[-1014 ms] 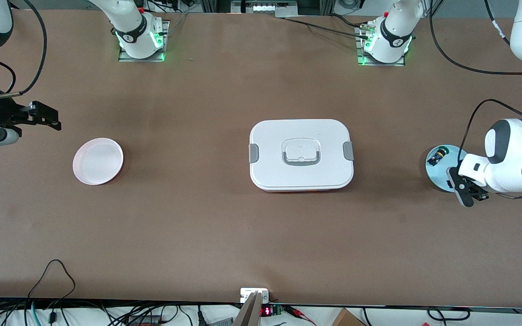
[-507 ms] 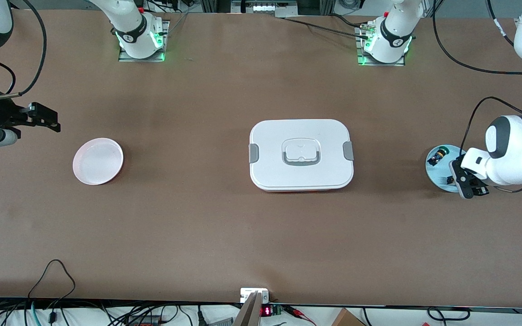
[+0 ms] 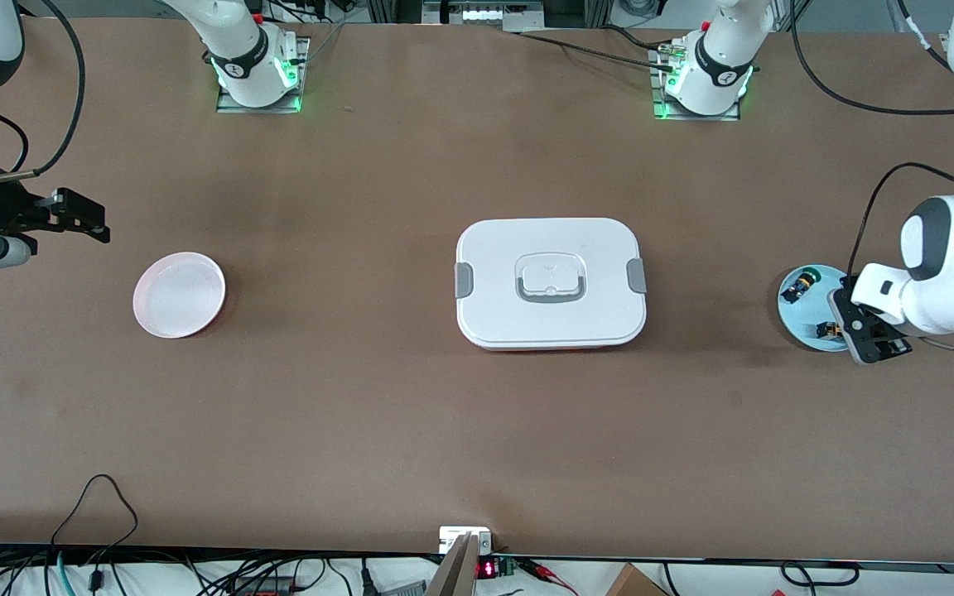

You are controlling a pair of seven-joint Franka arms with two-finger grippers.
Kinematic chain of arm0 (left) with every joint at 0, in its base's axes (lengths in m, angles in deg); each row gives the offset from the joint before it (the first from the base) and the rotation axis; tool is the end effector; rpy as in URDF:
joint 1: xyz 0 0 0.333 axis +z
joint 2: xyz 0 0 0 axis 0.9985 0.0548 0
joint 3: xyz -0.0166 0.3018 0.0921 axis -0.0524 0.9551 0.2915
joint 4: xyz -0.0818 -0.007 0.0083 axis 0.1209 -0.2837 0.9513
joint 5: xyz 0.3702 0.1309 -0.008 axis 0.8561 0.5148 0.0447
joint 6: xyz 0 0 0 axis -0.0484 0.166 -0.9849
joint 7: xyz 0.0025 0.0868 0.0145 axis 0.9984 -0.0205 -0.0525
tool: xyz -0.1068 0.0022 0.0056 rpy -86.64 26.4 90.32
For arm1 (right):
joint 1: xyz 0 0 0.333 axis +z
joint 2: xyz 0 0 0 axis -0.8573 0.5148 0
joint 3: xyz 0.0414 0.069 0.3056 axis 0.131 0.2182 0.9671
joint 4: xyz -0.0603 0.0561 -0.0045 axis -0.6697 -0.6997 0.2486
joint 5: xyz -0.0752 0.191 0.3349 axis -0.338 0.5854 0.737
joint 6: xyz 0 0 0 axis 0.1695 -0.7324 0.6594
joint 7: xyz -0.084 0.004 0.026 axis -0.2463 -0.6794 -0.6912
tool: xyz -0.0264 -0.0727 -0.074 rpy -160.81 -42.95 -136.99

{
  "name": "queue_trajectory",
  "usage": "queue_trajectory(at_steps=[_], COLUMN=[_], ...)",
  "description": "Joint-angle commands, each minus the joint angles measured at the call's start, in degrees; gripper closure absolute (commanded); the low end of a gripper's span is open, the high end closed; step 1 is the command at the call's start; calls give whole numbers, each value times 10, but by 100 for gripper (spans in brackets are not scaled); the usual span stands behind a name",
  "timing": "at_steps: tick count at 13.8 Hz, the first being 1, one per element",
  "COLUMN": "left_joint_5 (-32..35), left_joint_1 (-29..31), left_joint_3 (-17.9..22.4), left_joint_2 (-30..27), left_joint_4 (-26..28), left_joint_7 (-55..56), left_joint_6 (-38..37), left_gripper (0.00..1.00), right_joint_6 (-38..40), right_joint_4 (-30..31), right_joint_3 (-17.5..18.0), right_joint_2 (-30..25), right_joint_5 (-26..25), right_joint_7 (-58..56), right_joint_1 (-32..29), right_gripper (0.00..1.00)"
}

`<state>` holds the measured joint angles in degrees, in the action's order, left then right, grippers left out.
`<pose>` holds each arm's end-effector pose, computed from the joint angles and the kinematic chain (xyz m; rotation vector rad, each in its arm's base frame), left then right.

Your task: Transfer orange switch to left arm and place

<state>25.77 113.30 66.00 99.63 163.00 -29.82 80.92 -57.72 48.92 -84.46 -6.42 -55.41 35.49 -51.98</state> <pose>0.6222 0.1278 0.3018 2.6121 -1.6664 -0.3700 0.6002 0.0078 0.5762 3.1182 0.3050 -0.0609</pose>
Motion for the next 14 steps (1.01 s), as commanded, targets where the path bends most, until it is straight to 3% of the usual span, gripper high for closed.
queue_trajectory(at_steps=[1,8,10,14], left_joint_5=[-31,-32,-34,-38], left_joint_1=[2,-10,-16,-53], left_joint_3=[-29,-118,-131,-152], left_joint_2=[-44,-48,-50,-50], left_joint_4=[-29,-187,-207,-304], left_joint_7=[94,488,556,645], left_joint_6=[-91,-307,-335,-433], left_gripper=[0,0,0,0], right_joint_6=[3,2,2,1], right_joint_4=[-6,-6,-6,-7], right_joint_3=[2,2,2,2], right_joint_2=[-2,-2,-2,-2], right_joint_5=[-6,-5,-5,-5], right_joint_7=[10,7,3,3], right_joint_1=[2,1,0,0], right_gripper=[0,0,0,0])
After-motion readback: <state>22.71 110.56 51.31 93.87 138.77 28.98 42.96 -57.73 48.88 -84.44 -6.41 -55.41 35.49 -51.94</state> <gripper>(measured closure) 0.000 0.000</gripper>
